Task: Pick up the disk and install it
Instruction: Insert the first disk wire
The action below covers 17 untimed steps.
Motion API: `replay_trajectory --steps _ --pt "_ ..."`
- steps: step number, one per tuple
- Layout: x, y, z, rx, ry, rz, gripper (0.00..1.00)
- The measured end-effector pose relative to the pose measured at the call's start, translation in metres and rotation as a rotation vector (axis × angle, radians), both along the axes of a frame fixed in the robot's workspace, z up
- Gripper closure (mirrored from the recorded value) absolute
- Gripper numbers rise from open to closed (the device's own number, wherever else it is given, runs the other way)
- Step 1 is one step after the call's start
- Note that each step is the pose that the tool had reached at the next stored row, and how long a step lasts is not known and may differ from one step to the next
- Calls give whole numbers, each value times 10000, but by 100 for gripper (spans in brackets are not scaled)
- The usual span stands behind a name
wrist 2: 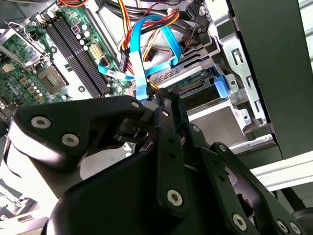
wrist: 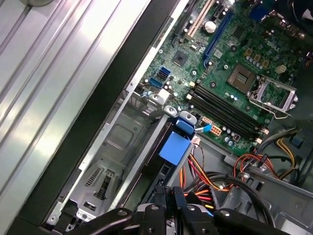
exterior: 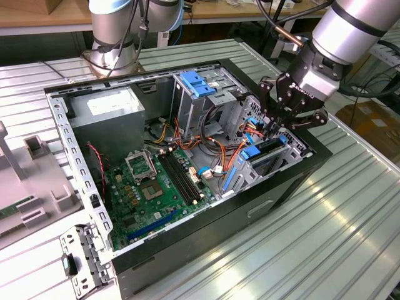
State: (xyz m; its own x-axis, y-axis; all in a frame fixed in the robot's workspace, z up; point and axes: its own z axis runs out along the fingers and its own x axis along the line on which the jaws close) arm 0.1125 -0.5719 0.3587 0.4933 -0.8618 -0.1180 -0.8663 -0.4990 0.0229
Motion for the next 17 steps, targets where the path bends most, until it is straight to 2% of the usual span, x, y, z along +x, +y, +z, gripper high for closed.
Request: replay_trajectory --steps 5,11,17 --pt "0 0 -2 -11 0 -276 82" --pt "0 0 -7 -19 0 -826 82" --pt "0 0 -12 -18 0 -1149 82"
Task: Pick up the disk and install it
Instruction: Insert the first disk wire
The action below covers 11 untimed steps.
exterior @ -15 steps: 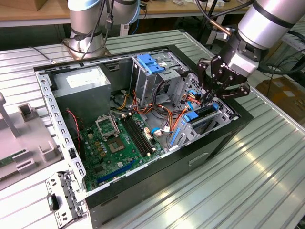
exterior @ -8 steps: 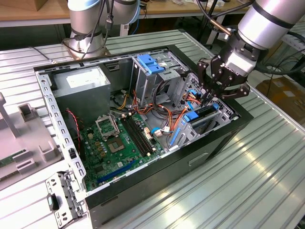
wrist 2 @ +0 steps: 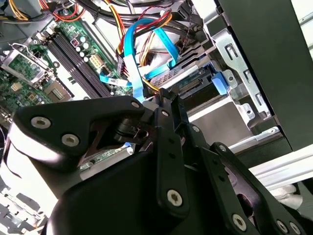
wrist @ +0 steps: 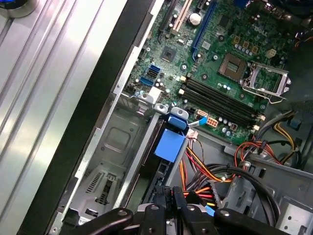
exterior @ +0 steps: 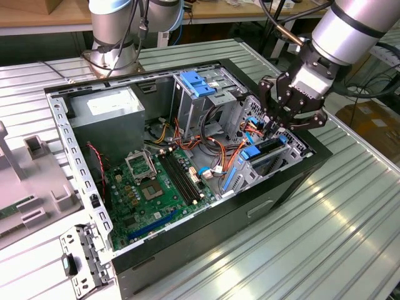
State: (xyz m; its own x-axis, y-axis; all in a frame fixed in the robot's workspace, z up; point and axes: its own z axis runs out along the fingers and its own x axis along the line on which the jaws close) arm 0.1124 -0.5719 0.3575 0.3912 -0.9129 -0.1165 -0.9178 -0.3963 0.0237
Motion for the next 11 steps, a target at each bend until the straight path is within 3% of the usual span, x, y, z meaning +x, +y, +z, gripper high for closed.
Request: replay_trajectory --steps 11 --pt "1 -1 -11 -56 -1 -758 82"
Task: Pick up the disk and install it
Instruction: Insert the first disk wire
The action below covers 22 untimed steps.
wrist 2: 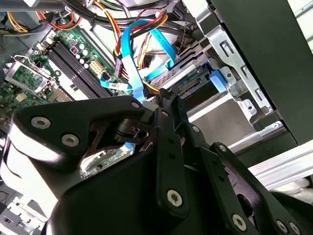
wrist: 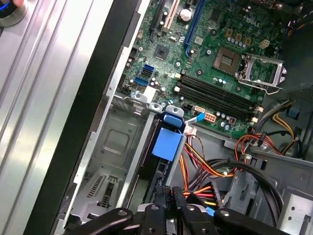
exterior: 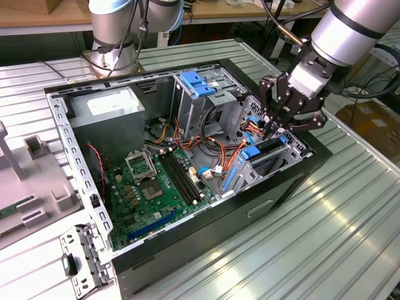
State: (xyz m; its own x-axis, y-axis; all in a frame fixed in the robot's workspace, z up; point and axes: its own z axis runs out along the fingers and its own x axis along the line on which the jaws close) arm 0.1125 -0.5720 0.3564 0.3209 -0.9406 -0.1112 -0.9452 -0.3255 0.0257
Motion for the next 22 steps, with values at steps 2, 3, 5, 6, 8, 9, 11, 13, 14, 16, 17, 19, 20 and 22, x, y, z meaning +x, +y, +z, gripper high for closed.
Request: replay_trajectory --steps 2,3,5,6,8,9,11,13,14,16,17,19,20,22 --pt "0 0 -2 -18 0 -147 82" --pt "0 -1 -3 -28 0 -235 82" --pt "0 -1 -6 -49 0 -376 82" --pt "0 -1 -8 -62 0 -440 82" --pt "0 -1 -10 -75 1 -599 82" --pt "0 -1 -11 -75 0 -635 83" --pt "0 -1 -17 -75 1 -754 84" --pt "24 -11 -43 -104 1 -1206 84" --pt "25 -14 -48 -131 3 -1904 84" --pt "25 -14 -49 -131 7 -2349 84" --pt "25 -15 -49 -131 8 -2468 84" --pt "26 -15 -50 -134 8 -2687 84" --pt "26 -15 -50 -137 9 -2781 84" --pt "26 -15 -52 -140 10 -2975 84"
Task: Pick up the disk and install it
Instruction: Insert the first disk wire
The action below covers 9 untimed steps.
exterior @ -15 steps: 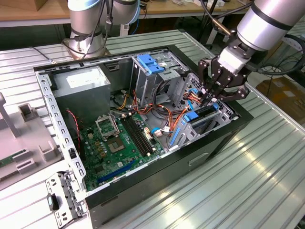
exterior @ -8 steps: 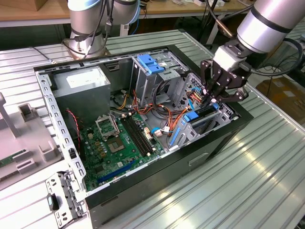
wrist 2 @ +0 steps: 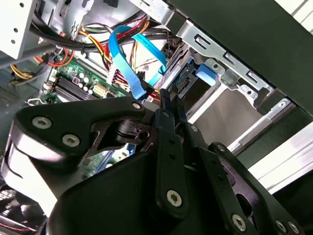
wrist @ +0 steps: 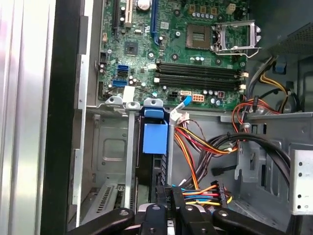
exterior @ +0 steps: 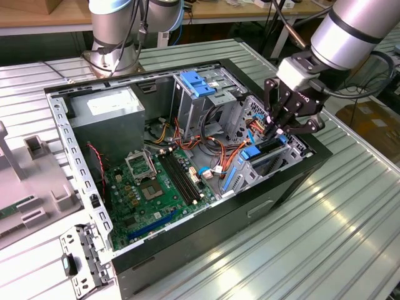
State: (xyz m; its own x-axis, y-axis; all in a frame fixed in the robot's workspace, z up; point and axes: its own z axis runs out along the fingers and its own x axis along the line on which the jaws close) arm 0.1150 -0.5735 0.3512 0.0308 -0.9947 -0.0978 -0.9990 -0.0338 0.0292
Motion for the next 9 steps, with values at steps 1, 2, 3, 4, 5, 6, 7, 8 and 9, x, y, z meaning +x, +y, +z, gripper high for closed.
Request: replay_trajectory --steps 1,2,3,4,5,6,7,8,9 --pt "0 0 -2 -2 0 -119 84" --pt "0 0 -3 -5 0 -215 84" --pt "0 0 -4 -8 0 -326 84" --pt "0 0 -5 -11 0 -431 84" --pt "0 0 -7 -16 0 -583 84" --pt "1 0 -8 -19 0 -687 84" --pt "1 0 -9 -23 -1 -796 84" --pt "0 0 -10 -26 0 -943 84" --pt "1 0 -11 -30 0 -1062 84"
